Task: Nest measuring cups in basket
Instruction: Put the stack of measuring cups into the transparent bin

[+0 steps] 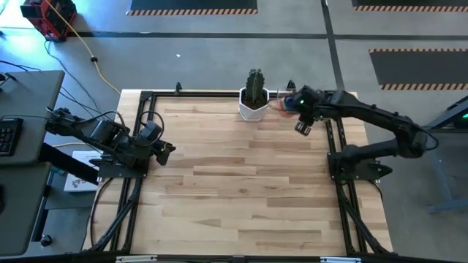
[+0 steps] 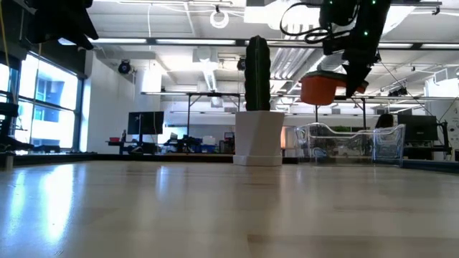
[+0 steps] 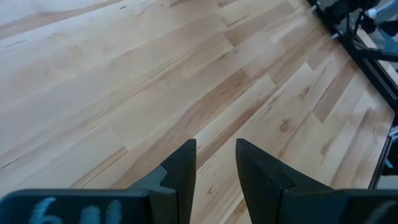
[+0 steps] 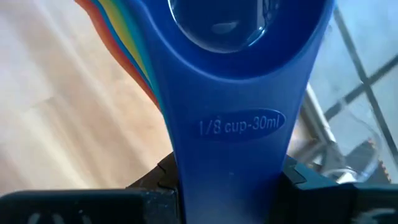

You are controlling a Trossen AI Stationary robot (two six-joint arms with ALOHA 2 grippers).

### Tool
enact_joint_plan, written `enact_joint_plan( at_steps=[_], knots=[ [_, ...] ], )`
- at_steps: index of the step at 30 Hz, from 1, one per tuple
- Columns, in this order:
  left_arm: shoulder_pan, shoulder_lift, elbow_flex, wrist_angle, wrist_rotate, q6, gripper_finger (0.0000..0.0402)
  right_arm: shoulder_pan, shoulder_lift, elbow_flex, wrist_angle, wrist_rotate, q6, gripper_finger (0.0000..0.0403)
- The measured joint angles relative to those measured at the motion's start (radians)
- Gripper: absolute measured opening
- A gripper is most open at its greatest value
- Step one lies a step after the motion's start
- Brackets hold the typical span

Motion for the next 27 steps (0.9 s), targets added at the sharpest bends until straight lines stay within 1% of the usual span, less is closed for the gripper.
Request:
enact_joint_plan(
  at_steps=[4, 10, 15, 20, 27],
  knots=[
    [0.000, 0.000, 0.000, 0.000, -0.020, -0.021, 0.0104, -0.106, -0.032, -0.027, 0.058, 0.003, -0.054, 0.0115],
    [0.000, 0.000, 0.000, 0.000, -0.055, -0.040, 0.0104, -0.252, -0.017, -0.038, 0.156, -0.008, -0.157, 0.0115],
    [0.000, 0.000, 0.000, 0.000, -0.074, -0.046, 0.0104, -0.357, 0.024, -0.038, 0.228, -0.069, -0.250, 0.0115],
    [0.000, 0.000, 0.000, 0.000, -0.074, -0.053, 0.0104, -0.410, 0.097, -0.038, 0.241, -0.076, -0.338, 0.0115],
    [0.000, 0.000, 0.000, -0.001, -0.075, -0.041, 0.0104, -0.417, 0.209, -0.038, 0.224, -0.092, -0.418, 0.0115]
  ],
)
